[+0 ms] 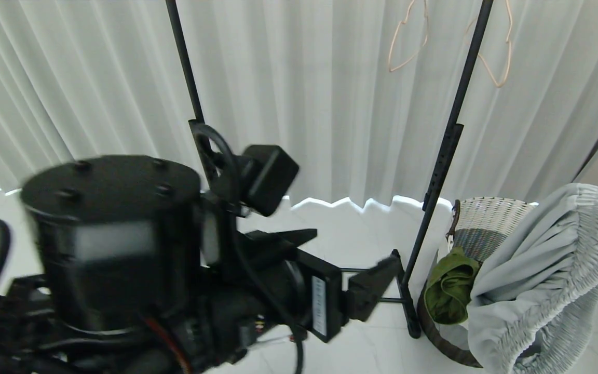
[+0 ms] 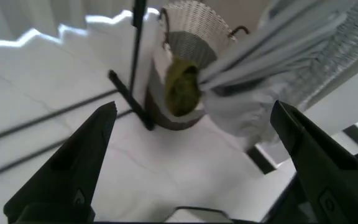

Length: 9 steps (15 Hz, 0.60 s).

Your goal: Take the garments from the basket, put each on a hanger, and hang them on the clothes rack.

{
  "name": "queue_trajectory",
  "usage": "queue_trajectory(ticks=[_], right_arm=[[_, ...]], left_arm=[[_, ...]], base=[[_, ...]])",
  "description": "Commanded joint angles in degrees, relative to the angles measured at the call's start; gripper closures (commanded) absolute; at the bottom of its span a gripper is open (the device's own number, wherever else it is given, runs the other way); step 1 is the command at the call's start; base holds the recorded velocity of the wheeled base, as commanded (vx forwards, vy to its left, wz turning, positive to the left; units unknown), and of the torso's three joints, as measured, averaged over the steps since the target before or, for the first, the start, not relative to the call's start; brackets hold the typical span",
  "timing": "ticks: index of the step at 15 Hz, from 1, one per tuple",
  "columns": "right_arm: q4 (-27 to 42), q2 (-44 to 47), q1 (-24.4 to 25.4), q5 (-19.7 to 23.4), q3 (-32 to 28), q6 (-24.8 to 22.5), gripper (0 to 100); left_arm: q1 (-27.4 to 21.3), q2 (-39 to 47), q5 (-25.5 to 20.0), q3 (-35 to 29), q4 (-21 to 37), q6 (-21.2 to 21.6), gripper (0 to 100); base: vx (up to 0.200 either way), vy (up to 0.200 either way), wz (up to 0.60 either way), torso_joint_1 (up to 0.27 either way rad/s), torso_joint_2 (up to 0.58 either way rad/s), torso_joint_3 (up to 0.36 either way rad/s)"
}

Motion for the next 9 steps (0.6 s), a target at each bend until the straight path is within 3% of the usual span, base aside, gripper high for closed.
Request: queue_trajectory(ticks=[1,3,9], right_arm=[[-0.1,0.1,0.4,-1.3,-0.1,-0.1,100],[0.0,-0.2,1.6,-4.8,0.1,0.0,100],[0.0,0.1,2.9,-4.9,0.3,0.0,100]], left_arm=[[-9.0,13.8,6.2,-4.5,-4.3,-5.2,0],[-11.0,22.3,7.7,-7.8,-5.3,-5.6,0],[-12.6,33.2,7.6,-19.1,-6.2,-7.2,0]], base=[[0.0,0.0,0.0,0.0,0.0,0.0],[0.0,0.0,0.0,0.0,0.0,0.0],[0.0,0.0,0.0,0.0,0.0,0.0]])
